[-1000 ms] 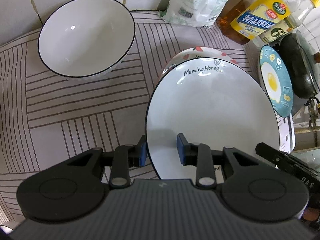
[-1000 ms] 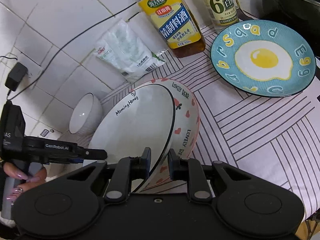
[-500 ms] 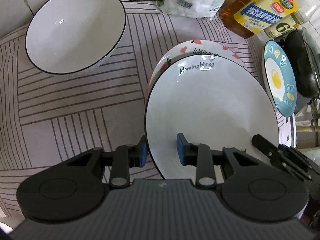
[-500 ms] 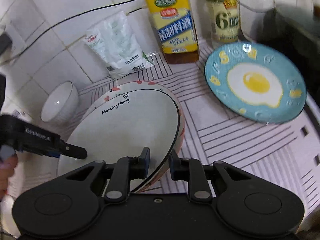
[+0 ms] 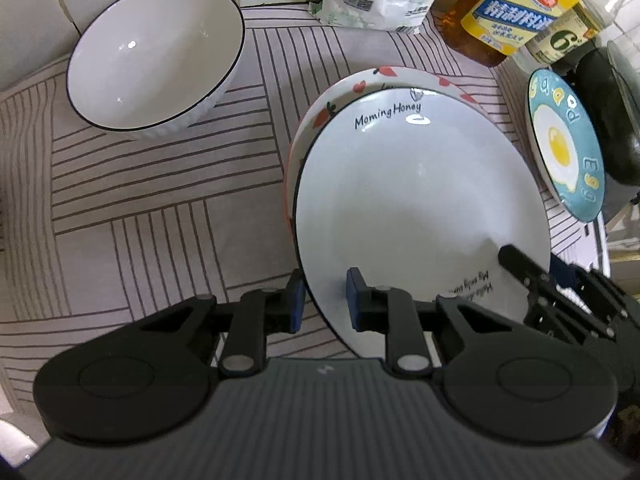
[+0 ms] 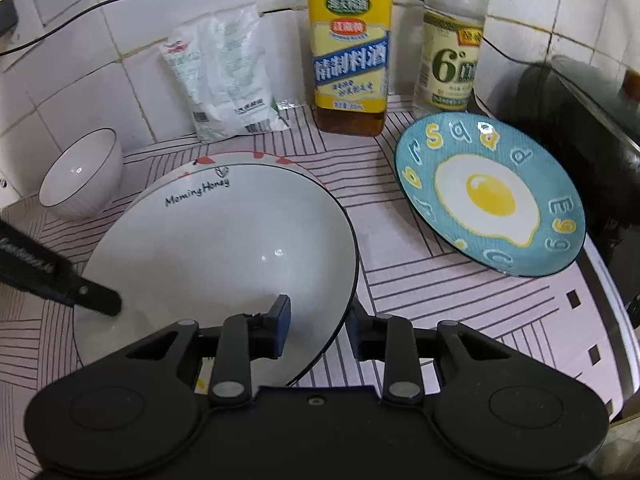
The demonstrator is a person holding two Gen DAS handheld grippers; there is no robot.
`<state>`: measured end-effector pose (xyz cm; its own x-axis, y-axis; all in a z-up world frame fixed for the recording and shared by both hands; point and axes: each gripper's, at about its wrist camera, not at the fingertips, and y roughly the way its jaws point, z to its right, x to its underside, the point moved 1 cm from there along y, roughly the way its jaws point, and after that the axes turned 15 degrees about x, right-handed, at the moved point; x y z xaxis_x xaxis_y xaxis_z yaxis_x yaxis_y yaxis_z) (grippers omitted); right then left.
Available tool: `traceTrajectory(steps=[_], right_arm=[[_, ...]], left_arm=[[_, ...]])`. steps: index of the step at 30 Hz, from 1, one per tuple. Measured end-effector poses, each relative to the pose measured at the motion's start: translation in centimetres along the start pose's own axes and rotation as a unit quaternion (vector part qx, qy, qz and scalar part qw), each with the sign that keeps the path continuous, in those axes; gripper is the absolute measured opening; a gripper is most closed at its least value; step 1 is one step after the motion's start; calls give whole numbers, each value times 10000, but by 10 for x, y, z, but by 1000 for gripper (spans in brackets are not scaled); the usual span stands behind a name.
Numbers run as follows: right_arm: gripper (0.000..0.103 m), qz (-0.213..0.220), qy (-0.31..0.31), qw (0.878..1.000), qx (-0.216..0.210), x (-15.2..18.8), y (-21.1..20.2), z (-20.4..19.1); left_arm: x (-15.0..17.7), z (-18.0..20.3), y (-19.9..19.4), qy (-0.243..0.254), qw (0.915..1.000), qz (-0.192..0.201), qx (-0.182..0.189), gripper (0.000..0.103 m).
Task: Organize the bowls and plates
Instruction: 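Lower the white plate onto the pink plate and open both tools, then move both tools to the blue fried-egg plate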
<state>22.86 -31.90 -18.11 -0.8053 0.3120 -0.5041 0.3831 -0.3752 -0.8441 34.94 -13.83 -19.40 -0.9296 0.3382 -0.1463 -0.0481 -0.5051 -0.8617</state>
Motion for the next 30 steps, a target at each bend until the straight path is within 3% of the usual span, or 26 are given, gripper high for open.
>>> traceTrajectory(steps=[5,16,30], right_arm=[[35,217,-97,9997,64,5,-16,-2],[35,960,-32,9947,-360,25,-84,32],[38,1623,84,9866,-129,50,-148,89]], left_arm=[[8,10,-8,116,9998,-95,-104,19],[37,62,-53,838,9964,1,-98,19],[76,137,-84,1817,9833,-13,128,20]])
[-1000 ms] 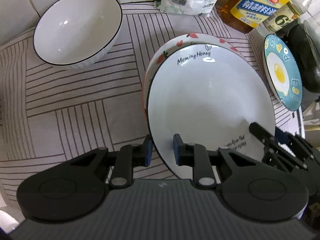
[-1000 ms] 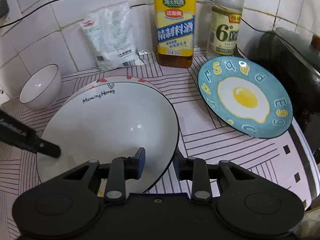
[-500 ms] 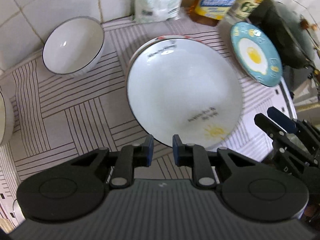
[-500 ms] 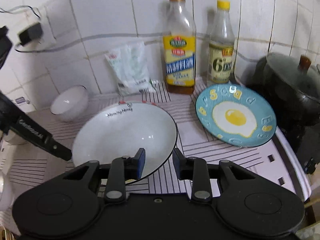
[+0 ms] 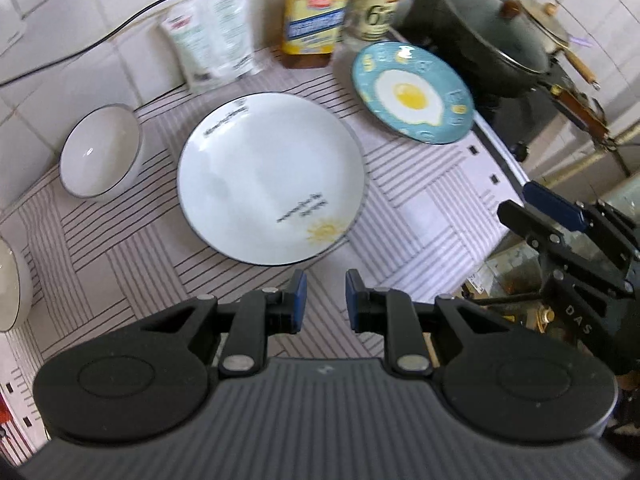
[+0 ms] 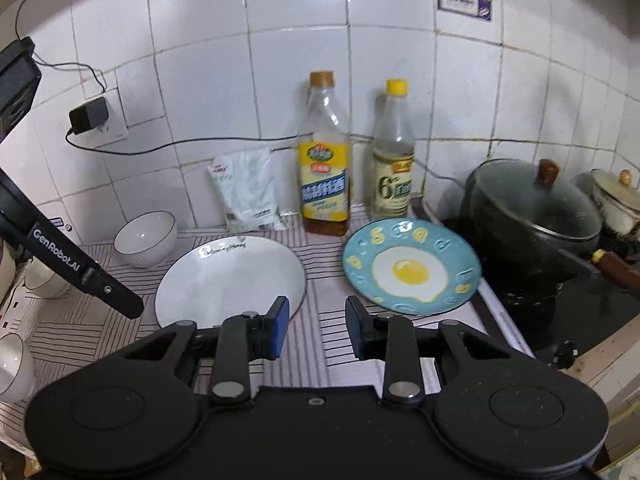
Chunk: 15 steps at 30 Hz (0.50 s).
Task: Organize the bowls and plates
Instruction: 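Move both tools to the blue fried-egg plate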
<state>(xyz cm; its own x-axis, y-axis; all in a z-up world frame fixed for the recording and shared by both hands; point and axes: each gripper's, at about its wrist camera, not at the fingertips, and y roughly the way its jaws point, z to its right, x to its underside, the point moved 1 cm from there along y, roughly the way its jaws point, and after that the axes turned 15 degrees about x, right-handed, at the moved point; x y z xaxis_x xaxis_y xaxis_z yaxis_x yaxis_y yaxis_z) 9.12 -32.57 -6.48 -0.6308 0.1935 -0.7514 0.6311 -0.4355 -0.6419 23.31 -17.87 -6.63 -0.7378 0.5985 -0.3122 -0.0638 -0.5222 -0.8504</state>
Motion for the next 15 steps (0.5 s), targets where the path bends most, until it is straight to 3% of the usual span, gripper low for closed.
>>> traceTrajectory(steps=[7,11,15], right_arm=[[53,163,254,9993,208,1,-12,27],[68,196,547,9978,309,0,-4,42],[68,94,722,9969,311,-2,14,51]], left_arm=[[-9,33,10,442,9990,-19,69,25],[-23,40,21,501,9986,-20,145,38],[-41,39,35,406,9990,-52,181,50]])
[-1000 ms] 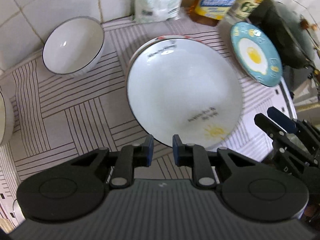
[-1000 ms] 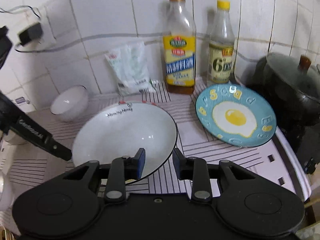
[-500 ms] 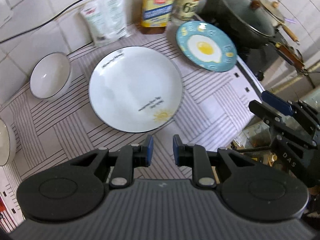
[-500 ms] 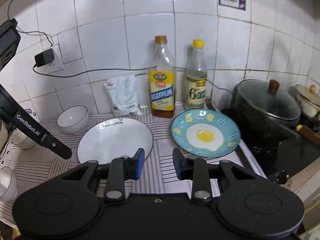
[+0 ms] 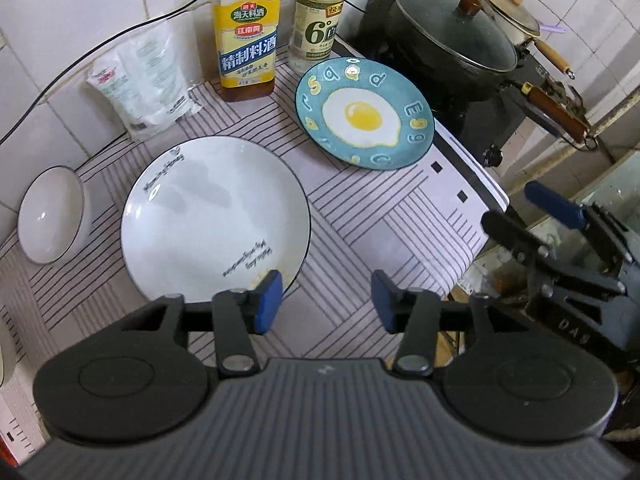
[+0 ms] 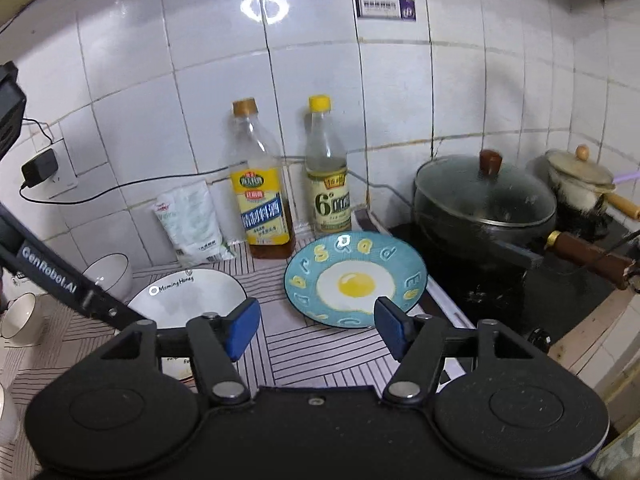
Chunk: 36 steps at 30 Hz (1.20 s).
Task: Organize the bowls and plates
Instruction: 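Move both tools to the blue fried-egg plate, then grip the blue egg plate rim with both tools and lift it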
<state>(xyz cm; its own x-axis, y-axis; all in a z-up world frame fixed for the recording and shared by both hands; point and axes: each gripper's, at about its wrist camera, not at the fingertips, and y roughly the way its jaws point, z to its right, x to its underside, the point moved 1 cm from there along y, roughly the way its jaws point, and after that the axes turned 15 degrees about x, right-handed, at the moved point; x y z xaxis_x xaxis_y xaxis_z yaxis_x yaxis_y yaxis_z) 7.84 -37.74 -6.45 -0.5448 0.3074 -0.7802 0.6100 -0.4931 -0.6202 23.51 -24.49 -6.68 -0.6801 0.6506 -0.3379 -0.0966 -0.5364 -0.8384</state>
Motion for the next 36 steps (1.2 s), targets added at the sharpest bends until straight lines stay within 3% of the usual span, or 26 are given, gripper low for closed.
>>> traceTrajectory(steps=[5,9,12,15,20,28,30,34,36], right_arm=[[71,-7,196,9995,246,-2,26,4],[82,-3,787,9959,444,5,56,18],[83,-12,1255,9906,537,15,81,30],[83,-89,1816,9811,667,29,106,43],[83,-82,2287,9709,704,44,133,52],[83,-357,2531,9646,646,51,170,55],[78,-412,2648,9613,633,53,180,56],[57,-586,2604,9616,638,50,194,52],[42,-611,2581,9623,600,48,201,49]], left_arm=[[-31,-8,26,-18,9999,-46,-114,59],[-58,-15,46,50,9999,59,-65,71],[-73,-18,60,-36,10000,67,35,77],[-85,-20,73,-207,9994,98,278,79],[-103,-27,105,-220,9993,146,246,79],[-120,-48,150,-307,9982,424,-302,79],[-125,-52,160,-299,9980,449,-340,79],[-132,-63,176,-201,9979,452,-407,75],[-134,-71,186,-221,9983,344,-405,59]])
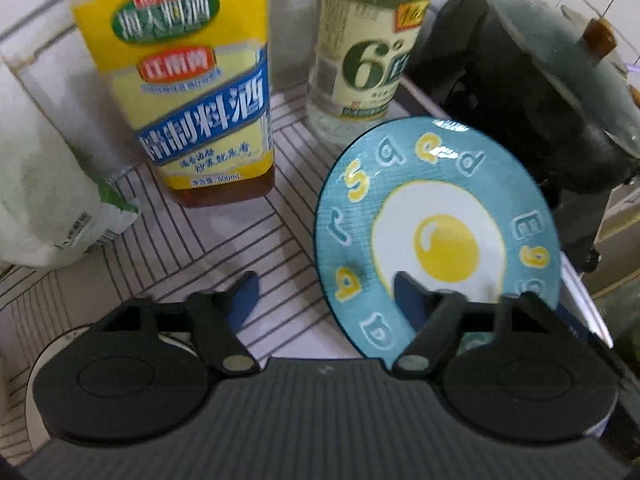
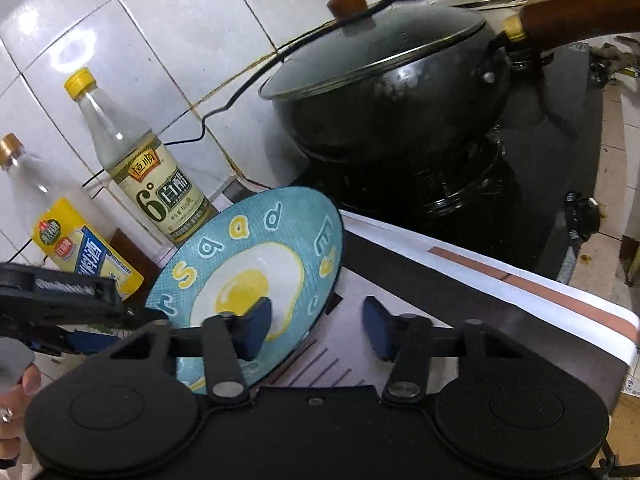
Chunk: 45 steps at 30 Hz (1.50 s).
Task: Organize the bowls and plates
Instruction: 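Grip the blue egg plate rim with both tools and lift it, then carry the blue plate over the white plate and lower it onto the stack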
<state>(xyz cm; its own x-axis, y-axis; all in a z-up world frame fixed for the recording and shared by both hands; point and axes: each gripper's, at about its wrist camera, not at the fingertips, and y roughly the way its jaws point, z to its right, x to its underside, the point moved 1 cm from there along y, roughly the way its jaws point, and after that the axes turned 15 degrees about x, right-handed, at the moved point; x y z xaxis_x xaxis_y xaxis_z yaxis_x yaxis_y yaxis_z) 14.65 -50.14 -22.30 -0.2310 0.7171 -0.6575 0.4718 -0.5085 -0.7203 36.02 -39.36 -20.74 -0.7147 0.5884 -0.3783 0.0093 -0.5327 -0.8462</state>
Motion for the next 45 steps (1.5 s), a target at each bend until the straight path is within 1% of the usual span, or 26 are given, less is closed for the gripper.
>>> traceTrajectory(steps=[1,2,3,4,6,7,8,13,17,22,25,28,32,37,41,43,45], right_arm=[[36,-32,-12,10000,-12,0,2,-2],[21,-107,-30,9999,-8,-1,5,-4],[20,-197,-42,9998,-2,-1,8,-6],[20,-184,-16,9998,19,-1,8,-6],[20,-176,16,9998,26,-1,7,-7],[20,-157,26,9999,11,0,7,-6],[20,-143,61,9999,-16,1,7,-5],[20,-121,179,9997,-115,3,9,-1],[20,-110,366,9989,-257,4,11,4],[18,-372,297,9988,-63,-4,10,-3],[18,-461,270,9985,-108,-5,5,-3],[19,-550,323,9978,-162,-3,2,-3],[19,-599,246,9972,-366,1,-7,-7],[19,-661,304,9956,-597,8,-22,-10],[19,-655,244,9949,-724,11,-42,-14],[19,-660,239,9943,-797,12,-51,-16],[20,-663,81,9940,-872,14,-61,-20]], left_arm=[[-1,-4,4,-20,10000,-65,31,54],[-1,-7,9,-52,9999,-118,101,50],[-1,-10,10,-84,9997,-78,201,48],[-2,-11,9,-63,9996,-24,270,44],[-3,-12,10,-32,9986,-17,519,24],[-3,-14,10,-113,9978,-24,656,23],[-4,-15,10,-183,9975,-15,680,22],[-2,-19,11,-182,9969,81,762,23],[0,-15,12,-101,9973,113,713,25],[-3,-11,6,-204,9983,-74,538,24],[-1,-5,-3,32,9988,-111,485,22],[6,1,-15,194,9992,-115,336,22],[12,3,-33,249,9994,-63,220,22],[24,9,-60,455,9990,-6,39,22],[32,17,-85,638,9980,14,-3,22],[36,18,-97,649,9979,35,-33,22],[44,17,-110,657,9978,76,-72,22]])
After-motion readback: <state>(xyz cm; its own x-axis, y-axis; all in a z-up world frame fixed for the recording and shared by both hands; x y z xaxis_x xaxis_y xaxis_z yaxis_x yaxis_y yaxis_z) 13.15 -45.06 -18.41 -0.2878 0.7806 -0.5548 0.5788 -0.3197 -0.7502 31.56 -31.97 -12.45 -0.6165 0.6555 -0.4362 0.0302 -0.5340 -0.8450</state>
